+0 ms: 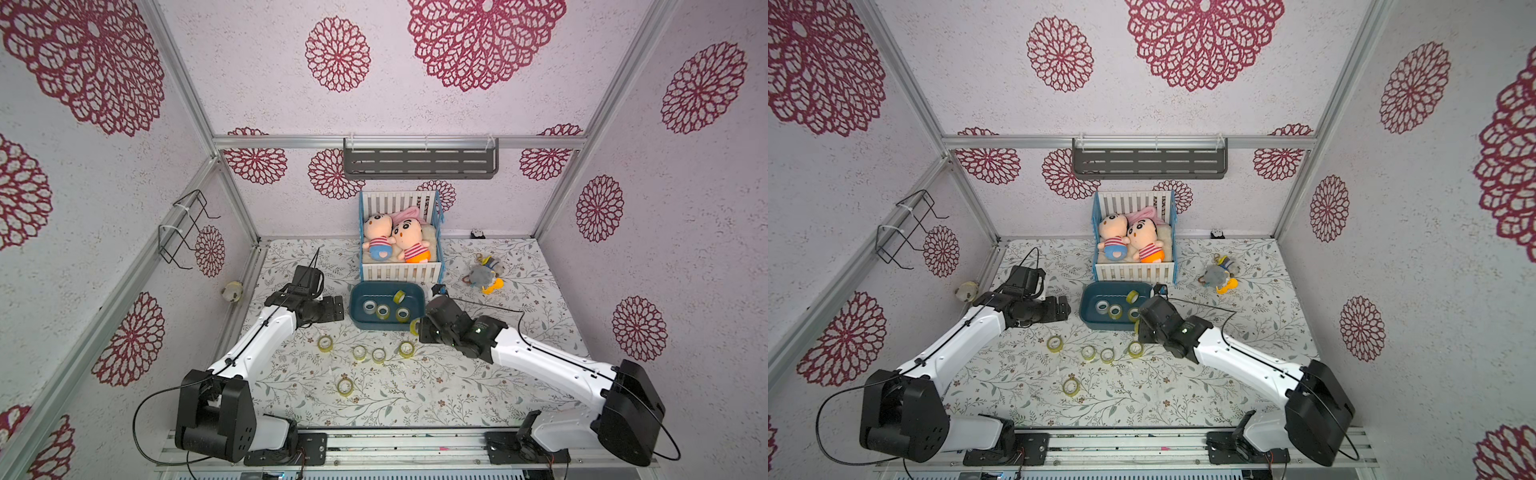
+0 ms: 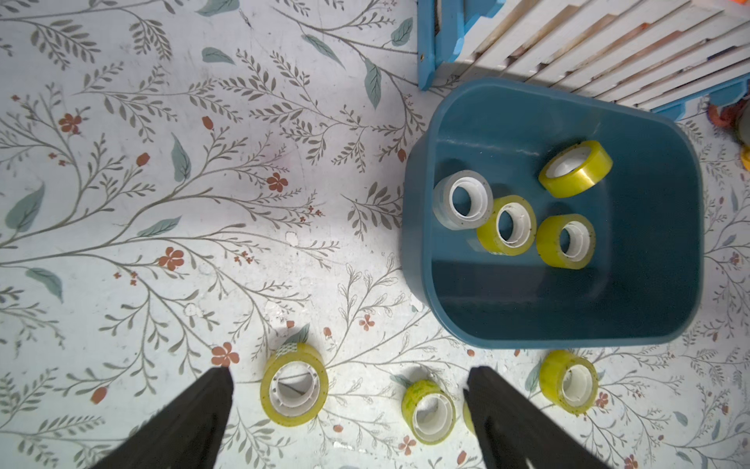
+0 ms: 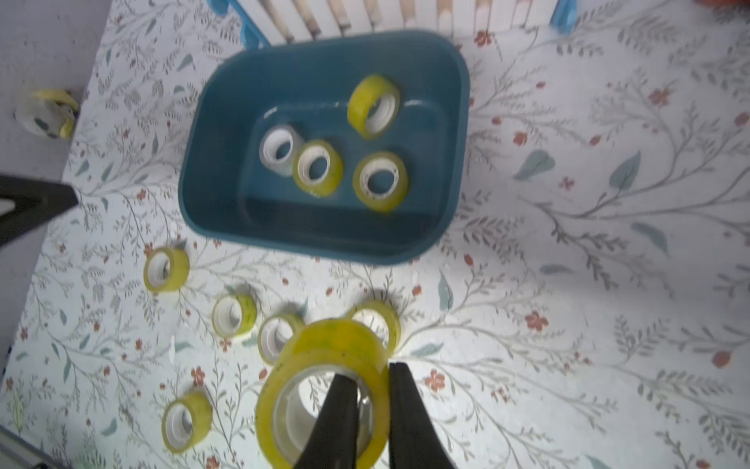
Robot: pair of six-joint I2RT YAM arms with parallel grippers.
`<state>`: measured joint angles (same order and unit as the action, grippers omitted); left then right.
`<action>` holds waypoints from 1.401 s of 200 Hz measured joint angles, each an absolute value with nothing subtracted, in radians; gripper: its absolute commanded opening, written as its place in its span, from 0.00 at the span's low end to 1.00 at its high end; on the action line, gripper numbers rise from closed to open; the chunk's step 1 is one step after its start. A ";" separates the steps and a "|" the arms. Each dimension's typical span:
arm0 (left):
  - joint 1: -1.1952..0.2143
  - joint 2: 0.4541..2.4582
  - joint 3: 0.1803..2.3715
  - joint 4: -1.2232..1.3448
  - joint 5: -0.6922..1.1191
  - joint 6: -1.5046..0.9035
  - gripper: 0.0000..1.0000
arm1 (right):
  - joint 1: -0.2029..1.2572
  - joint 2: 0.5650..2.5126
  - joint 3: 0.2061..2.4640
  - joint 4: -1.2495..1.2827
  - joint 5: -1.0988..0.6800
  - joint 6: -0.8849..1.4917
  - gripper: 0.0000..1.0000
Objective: Put the transparent tape into the storage box
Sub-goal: Place the tape in the storage box.
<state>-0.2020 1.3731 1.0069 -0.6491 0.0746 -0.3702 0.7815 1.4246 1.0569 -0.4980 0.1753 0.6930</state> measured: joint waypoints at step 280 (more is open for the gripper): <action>-0.203 1.260 0.968 -0.591 0.090 -0.374 0.97 | 0.678 1.334 1.018 -0.387 0.020 0.529 0.64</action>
